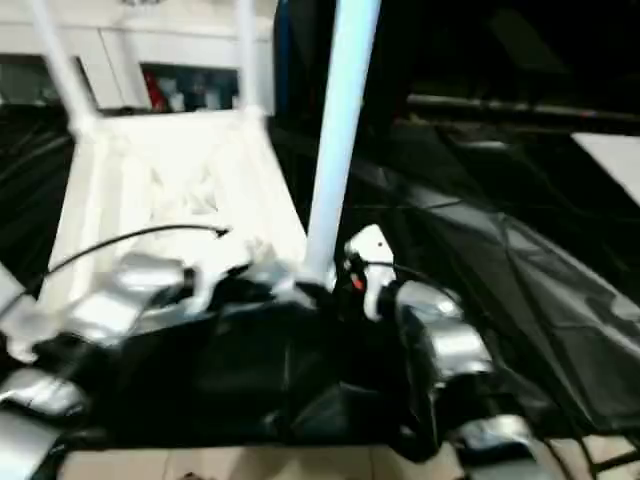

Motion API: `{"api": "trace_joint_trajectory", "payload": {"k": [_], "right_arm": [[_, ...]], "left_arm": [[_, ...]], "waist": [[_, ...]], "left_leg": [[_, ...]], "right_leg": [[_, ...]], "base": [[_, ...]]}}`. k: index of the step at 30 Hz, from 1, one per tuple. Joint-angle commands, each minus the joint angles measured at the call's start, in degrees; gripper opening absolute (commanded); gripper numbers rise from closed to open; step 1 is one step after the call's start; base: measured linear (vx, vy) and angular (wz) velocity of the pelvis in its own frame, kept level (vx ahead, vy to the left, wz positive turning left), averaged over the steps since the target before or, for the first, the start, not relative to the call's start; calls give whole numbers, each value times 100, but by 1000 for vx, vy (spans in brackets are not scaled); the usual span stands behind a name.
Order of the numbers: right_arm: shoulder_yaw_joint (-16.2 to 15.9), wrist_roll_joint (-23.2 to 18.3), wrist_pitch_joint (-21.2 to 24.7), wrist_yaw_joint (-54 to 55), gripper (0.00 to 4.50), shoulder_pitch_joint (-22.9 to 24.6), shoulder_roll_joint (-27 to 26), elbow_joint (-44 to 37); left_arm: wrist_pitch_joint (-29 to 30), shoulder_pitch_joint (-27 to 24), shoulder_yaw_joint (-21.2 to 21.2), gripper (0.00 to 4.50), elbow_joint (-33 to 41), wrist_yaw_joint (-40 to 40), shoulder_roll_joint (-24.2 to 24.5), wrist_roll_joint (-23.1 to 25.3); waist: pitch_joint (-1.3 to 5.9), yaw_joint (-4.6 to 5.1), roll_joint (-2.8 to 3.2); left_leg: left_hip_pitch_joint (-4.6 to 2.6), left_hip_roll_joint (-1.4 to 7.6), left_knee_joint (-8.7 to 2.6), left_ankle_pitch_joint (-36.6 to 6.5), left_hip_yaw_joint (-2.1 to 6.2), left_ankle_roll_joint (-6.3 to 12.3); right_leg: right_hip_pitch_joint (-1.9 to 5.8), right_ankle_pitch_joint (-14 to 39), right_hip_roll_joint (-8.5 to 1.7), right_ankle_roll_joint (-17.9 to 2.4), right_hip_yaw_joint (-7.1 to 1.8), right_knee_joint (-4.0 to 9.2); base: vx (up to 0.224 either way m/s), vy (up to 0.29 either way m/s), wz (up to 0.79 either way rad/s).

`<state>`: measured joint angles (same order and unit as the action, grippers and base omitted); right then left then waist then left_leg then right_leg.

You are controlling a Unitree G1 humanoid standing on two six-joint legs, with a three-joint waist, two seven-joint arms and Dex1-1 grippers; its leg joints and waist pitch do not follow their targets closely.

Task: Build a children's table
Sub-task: Rotate leg to tighten

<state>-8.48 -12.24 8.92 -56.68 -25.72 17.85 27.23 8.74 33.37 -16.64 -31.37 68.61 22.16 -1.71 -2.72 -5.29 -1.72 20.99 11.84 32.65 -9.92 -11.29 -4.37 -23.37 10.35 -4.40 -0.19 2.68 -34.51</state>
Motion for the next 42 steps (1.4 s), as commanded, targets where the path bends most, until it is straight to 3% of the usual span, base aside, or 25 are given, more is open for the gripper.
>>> {"api": "trace_joint_trajectory", "payload": {"k": [1,3,5,10,13,14,24,27,28,30,31,32,34,38,42], "right_arm": [[-80,-52,107,-220,405,44,91,-121],[-156,-15,135,-356,380,58,174,-139],[-167,17,102,-399,371,29,170,-78],[-229,3,183,-580,329,34,199,-142],[-263,1,176,-618,320,27,192,-116],[-260,-3,168,-616,294,22,184,-106],[-283,69,101,-564,274,102,113,-56],[-120,374,-195,495,274,153,-186,286],[-32,475,-283,1034,273,152,-392,482],[56,502,-283,1442,273,142,-569,595],[145,514,-252,1842,273,119,-752,691],[271,536,-197,2433,273,48,-1009,837],[371,535,-136,2866,272,-9,-1229,907],[448,678,-196,3604,272,-144,-1611,1006],[360,813,-364,3723,272,-276,-1719,1095]], "left_arm": [[23,-79,50,0,56,180,-90,-344],[16,-77,93,0,36,205,-39,-347],[51,-90,138,0,56,291,7,-365],[119,-143,187,0,183,350,60,-398],[128,-140,194,0,173,358,60,-380],[126,-136,194,0,165,356,60,-378],[101,-131,182,0,102,273,-14,-323],[-2,-8,123,0,-253,-379,-294,-8],[-8,88,122,0,-465,-770,-466,130],[0,168,155,0,-618,-1065,-631,176],[35,245,176,0,-746,-1298,-787,203],[145,348,149,0,-893,-1533,-992,251],[168,444,86,0,-1043,-1800,-1152,367],[139,651,28,0,-1400,-2247,-1462,569],[62,779,55,0,-1607,-2345,-1568,633]], "waist": [[359,-14,-17],[365,-24,-20],[349,-24,-51],[335,-11,-52],[341,-9,-47],[347,-9,-47],[352,-14,-45],[330,7,-65],[310,15,-62],[289,43,-84],[284,56,-80],[263,79,-84],[276,108,-62],[288,128,-42],[306,137,-50]], "left_leg": [[-64,156,-317,-836,36,390],[-67,155,-312,-836,34,375],[-61,149,-319,-971,31,342],[-66,152,-334,-1148,46,217],[-69,151,-331,-1071,44,224],[-66,147,-326,-1027,43,232],[-68,143,-311,-986,39,261],[-66,138,-318,-1056,35,211],[-81,123,-334,-1308,48,81],[-71,114,-356,-1511,78,-31],[-90,106,-356,-1605,77,-35],[-126,97,-364,-1807,94,-79],[-131,97,-376,-1888,117,-101],[-131,89,-379,-1922,113,-70],[-105,87,-377,-1846,110,-13]], "right_leg": [[274,407,-315,-1416,-206,298],[282,371,-314,-1427,-202,285],[288,630,-336,-1368,-207,317],[276,1174,-349,-1182,-216,365],[270,1098,-339,-1183,-217,354],[276,1012,-337,-1202,-215,343],[279,915,-335,-1250,-212,330],[256,1079,-337,-1186,-220,365],[235,1661,-357,-1046,-222,422],[242,2247,-368,-844,-219,469],[217,2431,-360,-779,-220,495],[185,2955,-368,-603,-219,557],[174,3161,-369,-497,-210,588],[148,2911,-341,-503,-219,592],[181,2544,-338,-605,-221,552]], "base": [[0,0,0],[0,0,0],[0,0,0],[0,0,0],[0,0,0],[0,0,0],[0,0,0],[0,0,0],[0,0,0],[0,0,0],[0,0,0],[0,0,0],[0,0,0],[0,0,0],[0,0,0]]}}
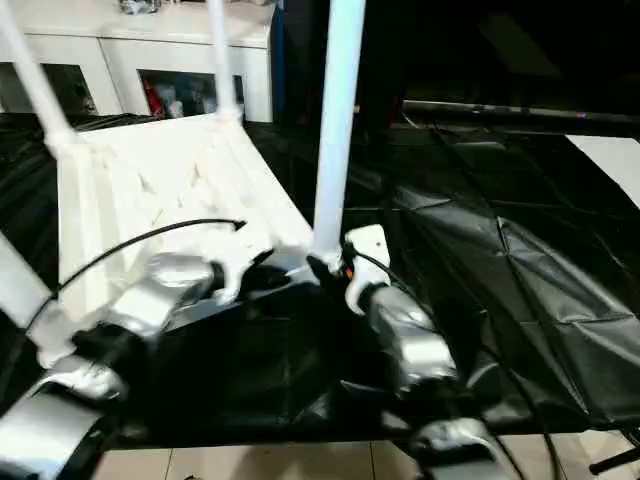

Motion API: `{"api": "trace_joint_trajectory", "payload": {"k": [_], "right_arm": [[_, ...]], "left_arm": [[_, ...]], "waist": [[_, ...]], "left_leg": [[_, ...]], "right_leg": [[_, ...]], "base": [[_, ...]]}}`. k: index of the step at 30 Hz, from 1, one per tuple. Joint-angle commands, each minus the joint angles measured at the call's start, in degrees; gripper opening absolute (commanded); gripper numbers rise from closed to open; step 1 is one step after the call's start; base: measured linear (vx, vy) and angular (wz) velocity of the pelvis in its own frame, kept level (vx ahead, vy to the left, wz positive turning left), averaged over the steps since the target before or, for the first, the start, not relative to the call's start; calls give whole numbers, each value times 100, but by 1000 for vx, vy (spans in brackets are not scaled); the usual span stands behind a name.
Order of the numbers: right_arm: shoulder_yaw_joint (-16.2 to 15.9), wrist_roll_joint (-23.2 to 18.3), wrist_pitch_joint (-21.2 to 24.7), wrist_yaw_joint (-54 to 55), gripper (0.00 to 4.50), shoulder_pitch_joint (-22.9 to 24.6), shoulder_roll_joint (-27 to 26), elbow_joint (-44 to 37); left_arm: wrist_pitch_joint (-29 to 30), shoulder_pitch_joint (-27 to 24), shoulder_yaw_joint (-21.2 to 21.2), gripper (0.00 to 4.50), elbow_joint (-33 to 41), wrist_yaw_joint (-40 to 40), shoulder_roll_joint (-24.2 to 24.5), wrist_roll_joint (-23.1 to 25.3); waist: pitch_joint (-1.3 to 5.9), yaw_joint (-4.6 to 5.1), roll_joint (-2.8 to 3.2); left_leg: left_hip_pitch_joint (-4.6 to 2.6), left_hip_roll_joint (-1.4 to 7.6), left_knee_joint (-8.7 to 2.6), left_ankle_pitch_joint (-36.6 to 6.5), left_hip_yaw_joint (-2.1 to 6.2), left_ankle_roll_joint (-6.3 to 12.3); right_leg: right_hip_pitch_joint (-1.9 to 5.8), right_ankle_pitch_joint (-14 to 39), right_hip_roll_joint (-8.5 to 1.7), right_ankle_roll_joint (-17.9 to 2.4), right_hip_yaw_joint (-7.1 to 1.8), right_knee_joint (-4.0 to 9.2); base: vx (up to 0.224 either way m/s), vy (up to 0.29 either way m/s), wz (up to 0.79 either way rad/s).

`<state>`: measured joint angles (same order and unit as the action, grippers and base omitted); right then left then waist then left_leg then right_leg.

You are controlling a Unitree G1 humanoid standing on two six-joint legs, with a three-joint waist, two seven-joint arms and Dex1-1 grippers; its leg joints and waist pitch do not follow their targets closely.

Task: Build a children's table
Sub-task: Rotate leg to tighten

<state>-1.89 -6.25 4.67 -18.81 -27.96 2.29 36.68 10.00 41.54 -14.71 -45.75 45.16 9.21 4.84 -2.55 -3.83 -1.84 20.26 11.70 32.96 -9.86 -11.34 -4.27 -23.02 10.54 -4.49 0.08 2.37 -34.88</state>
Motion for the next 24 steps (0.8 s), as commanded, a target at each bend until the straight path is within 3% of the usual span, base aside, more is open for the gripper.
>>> {"api": "trace_joint_trajectory", "payload": {"k": [1,4,6,10,12,14,16,24], "right_arm": [[-315,218,24,-115,272,-62,-159,148],[-311,73,-74,-619,272,-4,34,-102],[-295,-31,-95,-996,328,45,254,-280],[-291,-235,-24,-1720,364,130,663,-558],[-337,-334,61,-2235,383,202,950,-748],[-416,-433,210,-2969,390,305,1386,-1014],[-442,-425,216,-3165,418,328,1543,-1072],[-513,-301,94,-3287,431,319,1735,-1033]], "left_arm": [[-75,-25,-128,0,-186,-3,-272,-23],[-131,-54,-104,0,-113,275,-114,-67],[-320,-151,-120,0,53,626,46,-132],[-584,-319,-82,0,351,1100,282,-301],[-500,-420,-28,0,576,1395,449,-424],[-382,-580,26,45,901,1849,730,-571],[-437,-646,35,60,1003,1945,836,-592],[-720,-759,54,71,1018,1833,930,-449]], "waist": [[291,-12,-36],[298,-28,-46],[309,-40,-76],[313,-98,-64],[310,-125,-59],[303,-153,-47],[317,-151,-39],[318,-130,-69]], "left_leg": [[-29,103,-408,-1835,113,-7],[-12,110,-399,-1681,96,98],[5,112,-392,-1572,90,153],[9,133,-377,-1342,71,268],[-6,148,-377,-1322,66,254],[-8,163,-384,-1354,74,270],[-10,160,-377,-1307,59,240],[2,153,-360,-1206,56,205]], "right_leg": [[148,2459,-330,-652,-192,585],[173,2118,-328,-771,-198,551],[201,1930,-326,-826,-196,528],[216,1550,-333,-962,-198,482],[211,1525,-336,-996,-202,476],[222,1473,-329,-1012,-200,456],[212,1262,-321,-1130,-201,429],[237,928,-325,-1239,-195,397]], "base": [[0,0,0],[0,0,0],[0,0,0],[0,0,0],[0,0,0],[0,0,0],[0,0,0],[0,0,0]]}}
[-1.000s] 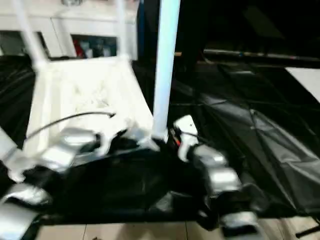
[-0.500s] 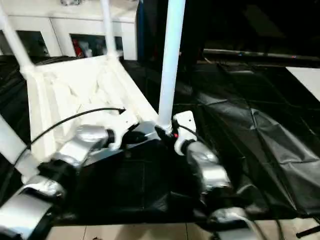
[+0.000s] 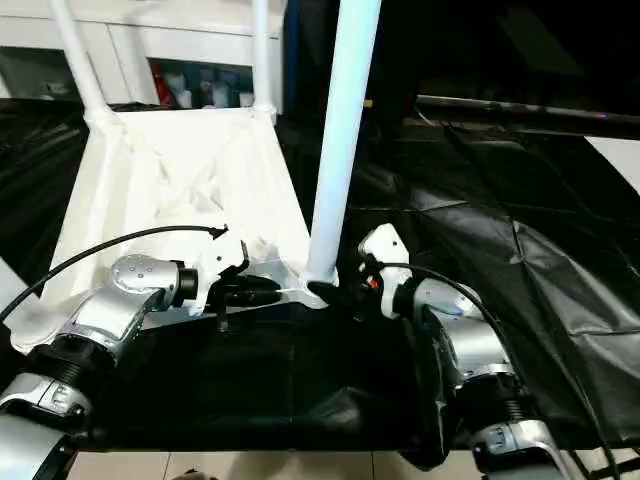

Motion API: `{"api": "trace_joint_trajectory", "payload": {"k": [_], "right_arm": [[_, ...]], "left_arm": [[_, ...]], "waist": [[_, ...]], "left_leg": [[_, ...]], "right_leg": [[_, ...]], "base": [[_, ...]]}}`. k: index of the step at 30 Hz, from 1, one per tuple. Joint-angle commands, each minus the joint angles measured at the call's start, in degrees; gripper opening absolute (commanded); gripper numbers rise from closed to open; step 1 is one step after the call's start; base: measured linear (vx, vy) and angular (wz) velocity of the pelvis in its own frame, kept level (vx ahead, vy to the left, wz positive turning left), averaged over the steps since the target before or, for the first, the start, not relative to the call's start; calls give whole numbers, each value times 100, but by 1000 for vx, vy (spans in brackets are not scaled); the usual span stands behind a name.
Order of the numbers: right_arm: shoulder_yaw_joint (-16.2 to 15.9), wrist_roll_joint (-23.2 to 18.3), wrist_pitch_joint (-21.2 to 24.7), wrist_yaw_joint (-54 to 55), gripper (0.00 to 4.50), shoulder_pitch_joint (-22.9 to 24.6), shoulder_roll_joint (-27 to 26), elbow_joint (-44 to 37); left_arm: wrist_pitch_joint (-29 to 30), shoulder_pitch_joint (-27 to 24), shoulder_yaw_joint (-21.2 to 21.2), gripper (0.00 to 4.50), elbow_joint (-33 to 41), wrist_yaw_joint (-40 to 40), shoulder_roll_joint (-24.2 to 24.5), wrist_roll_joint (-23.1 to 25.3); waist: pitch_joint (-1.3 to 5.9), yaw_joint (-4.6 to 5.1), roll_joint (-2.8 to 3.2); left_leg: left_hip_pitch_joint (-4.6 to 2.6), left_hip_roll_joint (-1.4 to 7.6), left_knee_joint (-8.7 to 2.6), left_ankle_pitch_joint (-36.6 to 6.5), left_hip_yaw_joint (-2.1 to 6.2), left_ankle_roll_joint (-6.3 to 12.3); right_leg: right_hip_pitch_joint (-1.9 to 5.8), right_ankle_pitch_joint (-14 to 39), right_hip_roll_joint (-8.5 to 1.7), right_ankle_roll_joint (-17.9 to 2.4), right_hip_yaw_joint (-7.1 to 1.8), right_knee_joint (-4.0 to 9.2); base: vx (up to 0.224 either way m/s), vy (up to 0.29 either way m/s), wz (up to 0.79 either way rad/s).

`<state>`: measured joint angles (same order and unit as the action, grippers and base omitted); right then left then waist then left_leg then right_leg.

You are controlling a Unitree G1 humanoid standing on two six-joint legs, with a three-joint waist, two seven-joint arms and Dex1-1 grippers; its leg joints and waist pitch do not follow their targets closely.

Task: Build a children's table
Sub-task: Rotate leg to tighten

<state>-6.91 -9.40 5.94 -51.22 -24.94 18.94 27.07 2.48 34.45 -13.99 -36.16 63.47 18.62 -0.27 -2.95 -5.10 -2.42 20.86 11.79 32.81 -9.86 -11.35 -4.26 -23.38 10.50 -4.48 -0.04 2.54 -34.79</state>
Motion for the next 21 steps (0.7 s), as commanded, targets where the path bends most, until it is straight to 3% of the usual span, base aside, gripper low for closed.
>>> {"api": "trace_joint_trajectory", "payload": {"k": [1,11,12,15,17,21], "right_arm": [[-16,5,-28,-49,431,25,71,-91],[-19,-5,-44,-124,431,84,81,-223],[-20,-8,-54,-130,432,94,87,-236],[-20,2,-84,-137,432,106,97,-245],[-27,11,-100,-144,432,113,100,-249],[-24,18,-128,-140,432,111,87,-244]], "left_arm": [[40,-54,-16,71,70,0,-15,57],[113,176,-127,71,-252,-168,39,231],[197,192,-144,35,-266,-169,59,260],[309,177,-190,35,-209,-61,103,262],[403,146,-243,8,-145,37,142,268],[517,121,-288,8,-112,61,164,280]], "waist": [[354,-3,-11],[348,-3,10],[340,-3,11],[337,1,7],[337,8,5],[357,20,7]], "left_leg": [[-59,147,-347,-1221,58,200],[-72,140,-343,-1293,59,158],[-70,147,-353,-1374,68,127],[-74,144,-361,-1486,78,77],[-68,143,-364,-1497,82,67],[-62,145,-349,-1318,79,99]], "right_leg": [[272,984,-329,-1224,-212,394],[270,1032,-318,-1207,-212,403],[273,1187,-326,-1170,-211,414],[263,1489,-335,-1078,-210,443],[260,1564,-334,-1051,-209,447],[267,1192,-319,-1143,-210,403]], "base": [[0,0,0],[0,0,0],[0,0,0],[0,0,0],[0,0,0],[0,0,0]]}}
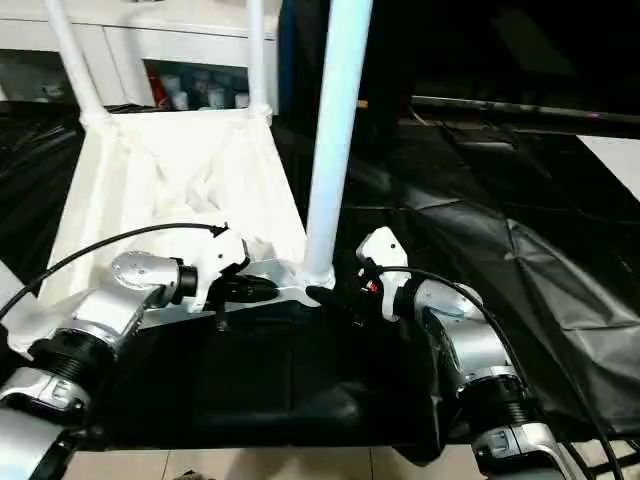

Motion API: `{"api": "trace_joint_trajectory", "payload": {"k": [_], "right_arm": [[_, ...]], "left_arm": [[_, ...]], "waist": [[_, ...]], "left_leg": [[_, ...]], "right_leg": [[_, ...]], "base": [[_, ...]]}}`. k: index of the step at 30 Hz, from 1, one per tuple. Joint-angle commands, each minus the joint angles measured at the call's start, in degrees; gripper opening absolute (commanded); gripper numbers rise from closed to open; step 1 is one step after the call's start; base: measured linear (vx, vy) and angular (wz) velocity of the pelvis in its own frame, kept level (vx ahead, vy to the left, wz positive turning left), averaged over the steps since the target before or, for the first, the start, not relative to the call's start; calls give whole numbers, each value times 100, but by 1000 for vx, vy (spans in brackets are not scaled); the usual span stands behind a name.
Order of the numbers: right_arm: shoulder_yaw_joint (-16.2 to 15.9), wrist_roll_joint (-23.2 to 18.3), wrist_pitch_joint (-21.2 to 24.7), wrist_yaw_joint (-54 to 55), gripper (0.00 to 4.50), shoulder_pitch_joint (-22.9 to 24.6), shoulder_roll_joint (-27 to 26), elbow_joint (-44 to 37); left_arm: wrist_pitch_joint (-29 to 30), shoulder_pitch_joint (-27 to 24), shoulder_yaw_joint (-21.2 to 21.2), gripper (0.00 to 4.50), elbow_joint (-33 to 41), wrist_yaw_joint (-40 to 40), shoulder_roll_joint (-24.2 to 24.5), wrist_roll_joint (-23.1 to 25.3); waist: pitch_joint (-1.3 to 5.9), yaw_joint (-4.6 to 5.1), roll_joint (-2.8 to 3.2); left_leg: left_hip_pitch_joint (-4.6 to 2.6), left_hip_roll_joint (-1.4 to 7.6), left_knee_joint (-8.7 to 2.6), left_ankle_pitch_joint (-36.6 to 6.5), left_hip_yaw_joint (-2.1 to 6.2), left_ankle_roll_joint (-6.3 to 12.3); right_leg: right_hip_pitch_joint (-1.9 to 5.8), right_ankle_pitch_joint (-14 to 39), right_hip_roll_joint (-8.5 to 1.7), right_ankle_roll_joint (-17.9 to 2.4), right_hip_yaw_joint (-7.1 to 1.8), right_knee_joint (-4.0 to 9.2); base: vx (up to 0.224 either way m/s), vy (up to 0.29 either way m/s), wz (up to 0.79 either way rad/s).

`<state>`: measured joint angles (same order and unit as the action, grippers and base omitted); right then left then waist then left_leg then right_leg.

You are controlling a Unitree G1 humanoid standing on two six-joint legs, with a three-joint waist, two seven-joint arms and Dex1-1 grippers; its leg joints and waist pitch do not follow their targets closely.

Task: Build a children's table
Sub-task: Rotate leg to tighten

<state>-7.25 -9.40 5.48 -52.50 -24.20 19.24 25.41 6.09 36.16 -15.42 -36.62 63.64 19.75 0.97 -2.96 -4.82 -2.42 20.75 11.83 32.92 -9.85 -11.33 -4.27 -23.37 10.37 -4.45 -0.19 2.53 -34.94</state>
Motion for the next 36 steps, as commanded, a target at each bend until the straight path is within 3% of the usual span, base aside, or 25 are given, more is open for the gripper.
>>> {"api": "trace_joint_trajectory", "payload": {"k": [1,6,14,15,26,31,36], "right_arm": [[3,23,-90,-20,432,35,57,-74],[-14,62,-118,-28,432,36,63,-63],[-60,116,-177,-37,432,81,72,-55],[-60,116,-179,-39,432,87,66,-60],[-61,105,-173,-47,432,110,49,-79],[-65,112,-181,-60,432,132,50,-99],[-72,125,-212,-66,432,119,42,-59]], "left_arm": [[159,-50,-159,8,-64,64,54,162],[193,-81,-303,8,40,259,158,244],[236,17,-212,29,-46,-91,71,269],[233,21,-205,48,-47,-107,75,273],[297,22,-165,48,-98,-149,122,243],[464,-40,-209,6,34,119,172,160],[586,-98,-191,6,144,167,172,91]], "waist": [[364,-13,5],[371,-21,13],[341,-21,17],[344,-22,31],[351,-21,25],[354,-21,23],[364,-11,16]], "left_leg": [[-55,140,-350,-1253,71,127],[-55,139,-339,-1148,62,187],[-79,141,-359,-1467,70,85],[-73,139,-359,-1478,74,78],[-62,134,-357,-1438,77,90],[-57,133,-359,-1438,81,88],[-52,133,-346,-1279,75,143]], "right_leg": [[270,1050,-321,-1181,-209,403],[283,736,-316,-1304,-205,371],[256,1378,-324,-1150,-209,440],[259,1395,-325,-1135,-209,440],[263,1268,-317,-1156,-204,430],[268,1313,-322,-1147,-205,433],[279,999,-316,-1243,-205,396]], "base": [[0,0,0],[0,0,0],[0,0,0],[0,0,0],[0,0,0],[0,0,0],[0,0,0]]}}
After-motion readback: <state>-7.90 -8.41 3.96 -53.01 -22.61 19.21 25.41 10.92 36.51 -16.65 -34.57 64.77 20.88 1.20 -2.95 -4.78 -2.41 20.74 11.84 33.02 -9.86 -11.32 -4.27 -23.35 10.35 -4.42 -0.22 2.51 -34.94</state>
